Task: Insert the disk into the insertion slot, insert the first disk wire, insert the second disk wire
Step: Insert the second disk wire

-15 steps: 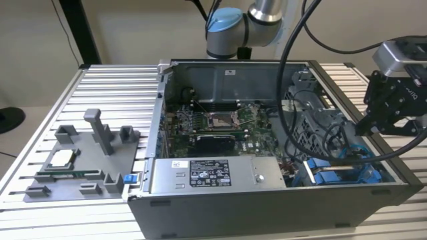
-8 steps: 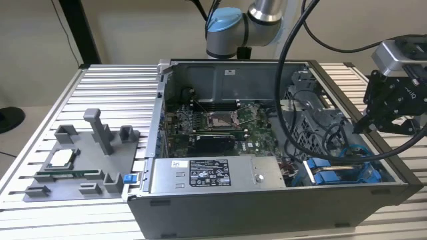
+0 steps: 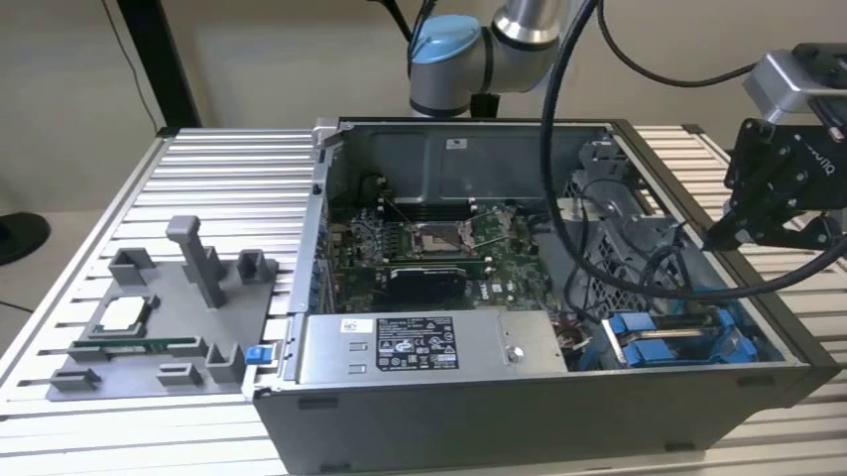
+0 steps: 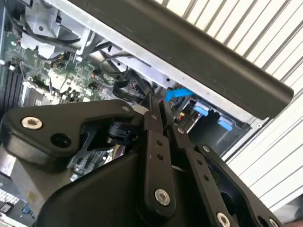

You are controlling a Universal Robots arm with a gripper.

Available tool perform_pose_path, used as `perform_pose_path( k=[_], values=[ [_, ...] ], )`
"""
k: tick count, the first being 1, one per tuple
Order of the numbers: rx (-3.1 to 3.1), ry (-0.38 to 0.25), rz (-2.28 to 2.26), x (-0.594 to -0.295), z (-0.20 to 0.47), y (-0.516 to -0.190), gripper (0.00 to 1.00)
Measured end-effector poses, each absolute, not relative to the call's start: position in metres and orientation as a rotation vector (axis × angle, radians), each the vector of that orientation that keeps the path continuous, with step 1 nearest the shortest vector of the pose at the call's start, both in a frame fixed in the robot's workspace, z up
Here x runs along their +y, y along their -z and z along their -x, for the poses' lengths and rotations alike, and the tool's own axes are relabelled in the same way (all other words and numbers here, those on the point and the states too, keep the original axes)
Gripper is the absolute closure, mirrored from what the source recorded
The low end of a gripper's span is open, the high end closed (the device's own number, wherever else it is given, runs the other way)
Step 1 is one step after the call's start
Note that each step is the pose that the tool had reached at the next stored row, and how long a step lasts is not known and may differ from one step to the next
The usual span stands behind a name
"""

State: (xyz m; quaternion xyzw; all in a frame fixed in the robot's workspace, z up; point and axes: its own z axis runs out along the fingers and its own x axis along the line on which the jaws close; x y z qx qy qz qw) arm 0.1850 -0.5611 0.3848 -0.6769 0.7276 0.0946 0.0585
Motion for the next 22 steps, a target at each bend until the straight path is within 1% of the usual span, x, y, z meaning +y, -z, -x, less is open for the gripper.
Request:
perform_pose_path(
  k=[9,15,17,22],
  values=[
    [2.200,-0.283,2.048,-0.567,-0.142,-0.390,1.00],
    [2.185,-0.256,2.043,-0.573,-0.128,-0.390,1.00],
    [2.174,-0.234,2.038,-0.575,-0.127,-0.390,1.00],
    [2.134,-0.133,2.020,-0.577,-0.121,-0.390,1.00]
  ],
)
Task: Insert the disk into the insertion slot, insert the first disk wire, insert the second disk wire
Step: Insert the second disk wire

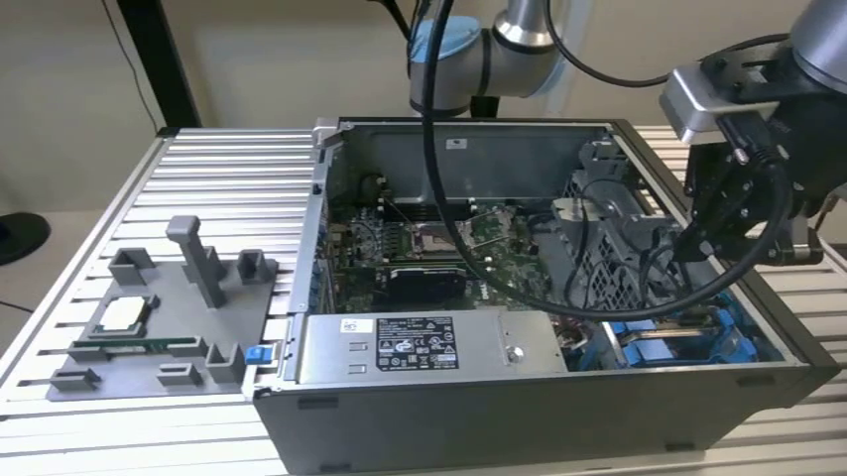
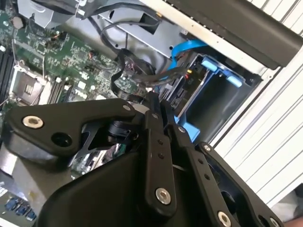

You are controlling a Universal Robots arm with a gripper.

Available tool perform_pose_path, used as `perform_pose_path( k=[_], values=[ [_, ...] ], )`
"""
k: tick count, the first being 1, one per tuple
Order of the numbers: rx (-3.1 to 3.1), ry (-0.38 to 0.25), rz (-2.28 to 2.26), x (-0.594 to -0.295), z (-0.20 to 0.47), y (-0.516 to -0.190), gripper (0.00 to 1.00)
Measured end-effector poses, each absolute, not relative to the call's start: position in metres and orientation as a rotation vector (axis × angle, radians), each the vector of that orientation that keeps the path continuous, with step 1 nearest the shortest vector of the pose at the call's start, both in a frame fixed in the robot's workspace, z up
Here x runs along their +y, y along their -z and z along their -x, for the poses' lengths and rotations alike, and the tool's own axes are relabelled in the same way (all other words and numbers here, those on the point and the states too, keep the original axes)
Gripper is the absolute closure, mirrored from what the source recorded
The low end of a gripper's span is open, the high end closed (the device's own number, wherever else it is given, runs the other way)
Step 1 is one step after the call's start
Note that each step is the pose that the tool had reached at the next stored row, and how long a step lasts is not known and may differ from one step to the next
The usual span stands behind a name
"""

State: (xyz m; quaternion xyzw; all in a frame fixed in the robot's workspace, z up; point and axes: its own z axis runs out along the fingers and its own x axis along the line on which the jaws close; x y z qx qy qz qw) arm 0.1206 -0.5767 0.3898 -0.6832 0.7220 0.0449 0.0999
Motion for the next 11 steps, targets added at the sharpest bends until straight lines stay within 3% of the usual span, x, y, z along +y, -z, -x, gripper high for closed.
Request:
perform_pose_path(
  k=[11],
  values=[
    [2.119,-0.071,2.015,-0.578,-0.108,-0.381,1.00]
  ],
)
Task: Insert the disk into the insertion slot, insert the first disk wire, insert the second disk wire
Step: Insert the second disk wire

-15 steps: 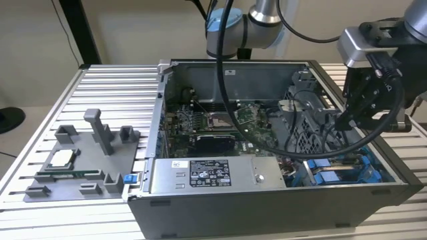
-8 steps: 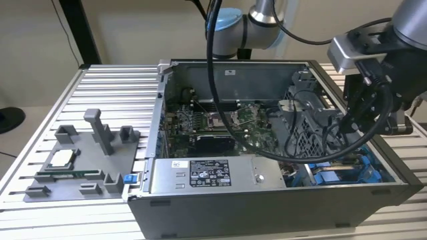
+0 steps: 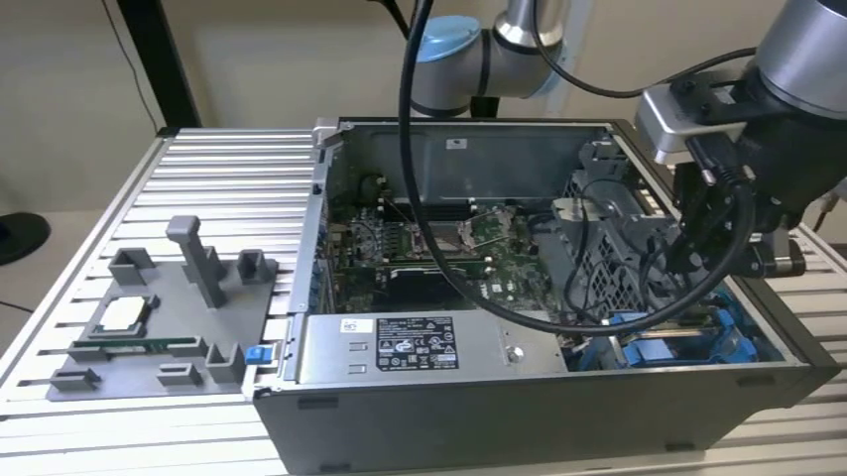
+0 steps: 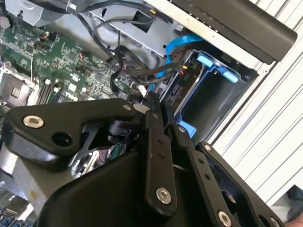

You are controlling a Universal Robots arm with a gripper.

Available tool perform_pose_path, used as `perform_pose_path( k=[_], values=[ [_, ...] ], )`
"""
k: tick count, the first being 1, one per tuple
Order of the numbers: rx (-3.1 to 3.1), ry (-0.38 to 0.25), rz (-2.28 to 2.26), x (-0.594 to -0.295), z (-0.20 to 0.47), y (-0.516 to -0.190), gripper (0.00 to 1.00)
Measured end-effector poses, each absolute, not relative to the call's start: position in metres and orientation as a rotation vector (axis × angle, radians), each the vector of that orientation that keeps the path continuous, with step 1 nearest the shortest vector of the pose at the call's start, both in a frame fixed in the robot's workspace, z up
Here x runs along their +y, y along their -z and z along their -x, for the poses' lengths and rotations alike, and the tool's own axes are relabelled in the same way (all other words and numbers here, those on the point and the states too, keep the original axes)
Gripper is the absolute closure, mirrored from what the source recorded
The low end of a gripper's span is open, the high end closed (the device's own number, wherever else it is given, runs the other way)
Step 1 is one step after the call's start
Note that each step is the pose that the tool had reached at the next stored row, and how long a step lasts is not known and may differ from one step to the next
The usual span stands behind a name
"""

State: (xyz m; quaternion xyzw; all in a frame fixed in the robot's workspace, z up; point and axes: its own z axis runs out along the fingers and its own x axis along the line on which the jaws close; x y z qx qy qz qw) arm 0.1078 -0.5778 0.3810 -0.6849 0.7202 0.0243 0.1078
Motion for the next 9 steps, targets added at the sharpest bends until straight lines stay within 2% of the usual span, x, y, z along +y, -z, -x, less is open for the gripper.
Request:
perform_pose_path(
  k=[9],
  values=[
    [2.120,-0.070,2.016,-0.578,-0.107,-0.365,1.00]
  ],
)
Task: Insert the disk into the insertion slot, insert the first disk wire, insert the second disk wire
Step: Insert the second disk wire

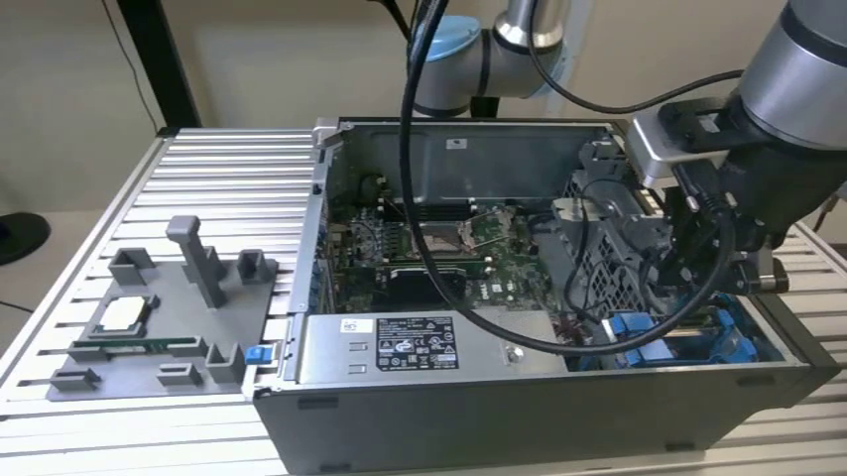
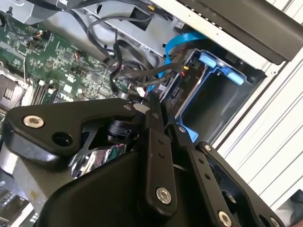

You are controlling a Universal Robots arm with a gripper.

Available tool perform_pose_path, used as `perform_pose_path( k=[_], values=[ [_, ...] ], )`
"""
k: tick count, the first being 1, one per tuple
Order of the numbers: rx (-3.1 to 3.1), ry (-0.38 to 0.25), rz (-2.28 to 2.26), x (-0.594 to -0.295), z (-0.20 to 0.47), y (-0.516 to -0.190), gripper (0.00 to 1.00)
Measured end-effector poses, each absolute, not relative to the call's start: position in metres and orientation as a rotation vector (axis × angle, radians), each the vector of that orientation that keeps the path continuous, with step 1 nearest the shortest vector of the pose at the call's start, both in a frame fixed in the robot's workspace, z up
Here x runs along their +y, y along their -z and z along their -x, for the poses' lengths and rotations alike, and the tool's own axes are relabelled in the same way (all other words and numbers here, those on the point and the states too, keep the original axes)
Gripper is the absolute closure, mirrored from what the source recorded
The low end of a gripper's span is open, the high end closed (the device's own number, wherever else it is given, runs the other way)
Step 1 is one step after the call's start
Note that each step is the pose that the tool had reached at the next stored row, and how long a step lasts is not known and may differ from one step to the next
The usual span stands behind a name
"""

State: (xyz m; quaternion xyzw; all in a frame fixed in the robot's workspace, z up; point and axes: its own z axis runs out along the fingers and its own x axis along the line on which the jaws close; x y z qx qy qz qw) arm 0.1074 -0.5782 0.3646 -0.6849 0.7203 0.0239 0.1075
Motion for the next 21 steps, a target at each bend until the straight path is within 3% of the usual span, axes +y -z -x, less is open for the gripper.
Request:
perform_pose_path(
  k=[15,21],
  values=[
    [2.120,-0.069,2.016,-0.581,-0.104,-0.352,1.00],
    [2.124,-0.020,2.027,-0.582,-0.104,-0.353,1.00]
  ],
)
